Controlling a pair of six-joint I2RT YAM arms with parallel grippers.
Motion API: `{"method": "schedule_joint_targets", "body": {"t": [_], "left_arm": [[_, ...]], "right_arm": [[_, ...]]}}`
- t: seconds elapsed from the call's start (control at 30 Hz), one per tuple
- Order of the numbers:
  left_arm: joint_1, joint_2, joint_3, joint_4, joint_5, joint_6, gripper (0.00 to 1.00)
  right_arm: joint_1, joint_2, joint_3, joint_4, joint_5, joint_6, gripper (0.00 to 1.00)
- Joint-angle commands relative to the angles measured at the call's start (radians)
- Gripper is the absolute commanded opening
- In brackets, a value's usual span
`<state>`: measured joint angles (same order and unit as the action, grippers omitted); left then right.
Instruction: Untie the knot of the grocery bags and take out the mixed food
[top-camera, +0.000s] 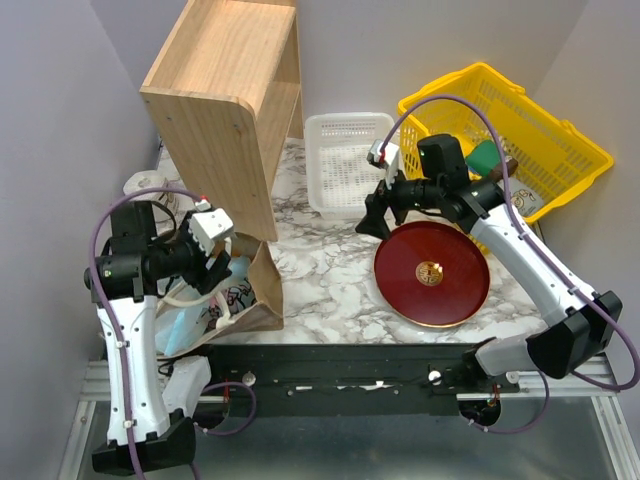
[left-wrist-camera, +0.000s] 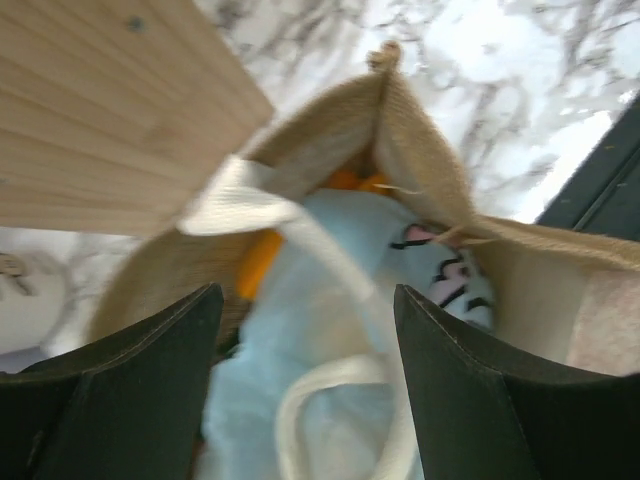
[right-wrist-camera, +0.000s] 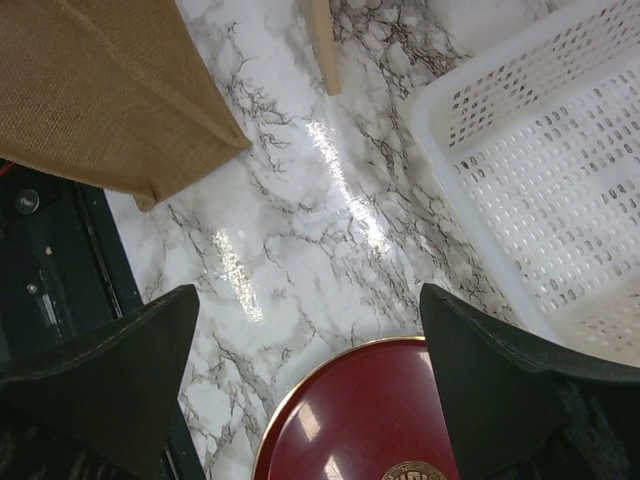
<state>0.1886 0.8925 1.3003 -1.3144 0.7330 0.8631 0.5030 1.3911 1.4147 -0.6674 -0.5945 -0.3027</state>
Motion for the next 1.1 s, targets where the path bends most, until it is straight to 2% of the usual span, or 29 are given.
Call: {"method": "schedule_joint_targets", "body": {"t": [0.0,0.1,0.17,0.23,0.27,0.37,0.4,0.53,0.6,0.7,0.8,0.87,0.93,1.0,1.03,1.07], "left_arm": [[-0.043,-0.072,-0.097,-0.026,-0.026,-0.188,0.78],[-0.046,-0.064,-0.128,0.07,-0.075,-0.254,0.78],[-0.052,-0.049,-0.168,0.162,-0.16,-0.304,0.76],[-0.064,-0.038,-0.185,0.248,-0.286,-0.355,0.71],[-0.066,-0.032,-0.18,0.292,-0.402,-0.357,0.68],[-0.066,-0.007,-0.116,0.326,-0.57,-0.331,0.61],[-0.066,-0.004,-0.095,0.325,-0.631,-0.31,0.56],[-0.064,-0.038,0.019,0.343,-0.656,-0.214,0.45],[-0.064,-0.05,0.034,0.443,-0.684,-0.207,0.43],[-0.066,-0.041,-0.005,0.621,-0.716,-0.184,0.47],[-0.066,0.041,-0.047,0.76,-0.773,-0.161,0.49],[-0.064,0.111,-0.052,0.852,-0.809,-0.156,0.55],[-0.064,0.176,-0.004,0.891,-0.834,-0.156,0.67],[-0.064,0.218,0.051,0.89,-0.847,-0.183,0.73],[-0.063,0.249,0.118,0.874,-0.834,-0.193,0.78],[-0.061,0.264,0.155,0.792,-0.798,-0.199,0.82]], "right_arm": [[0.006,-0.024,-0.037,0.034,-0.021,0.016,1.0],[0.006,-0.033,-0.056,0.034,-0.019,0.013,1.0],[0.006,-0.033,-0.06,0.034,-0.016,0.013,1.0],[0.006,-0.032,-0.06,0.037,-0.011,0.011,1.0],[0.006,-0.032,-0.059,0.037,-0.007,0.013,1.0],[0.006,-0.035,-0.057,0.038,0.015,0.008,1.0],[0.006,-0.038,-0.062,0.037,0.019,-0.001,1.0],[0.006,-0.049,-0.089,0.046,0.036,-0.009,1.0],[0.006,-0.05,-0.098,0.049,0.039,-0.009,1.0],[0.006,-0.049,-0.111,0.057,0.036,-0.009,1.0],[0.006,-0.044,-0.109,0.06,0.033,-0.001,1.0],[0.006,-0.049,-0.112,0.058,0.038,-0.001,1.0],[0.006,-0.053,-0.118,0.058,0.044,-0.007,1.0],[0.006,-0.064,-0.137,0.058,0.048,-0.01,1.0],[0.005,-0.069,-0.146,0.061,0.048,-0.01,1.0],[0.006,-0.075,-0.154,0.063,0.045,-0.012,1.0]]}}
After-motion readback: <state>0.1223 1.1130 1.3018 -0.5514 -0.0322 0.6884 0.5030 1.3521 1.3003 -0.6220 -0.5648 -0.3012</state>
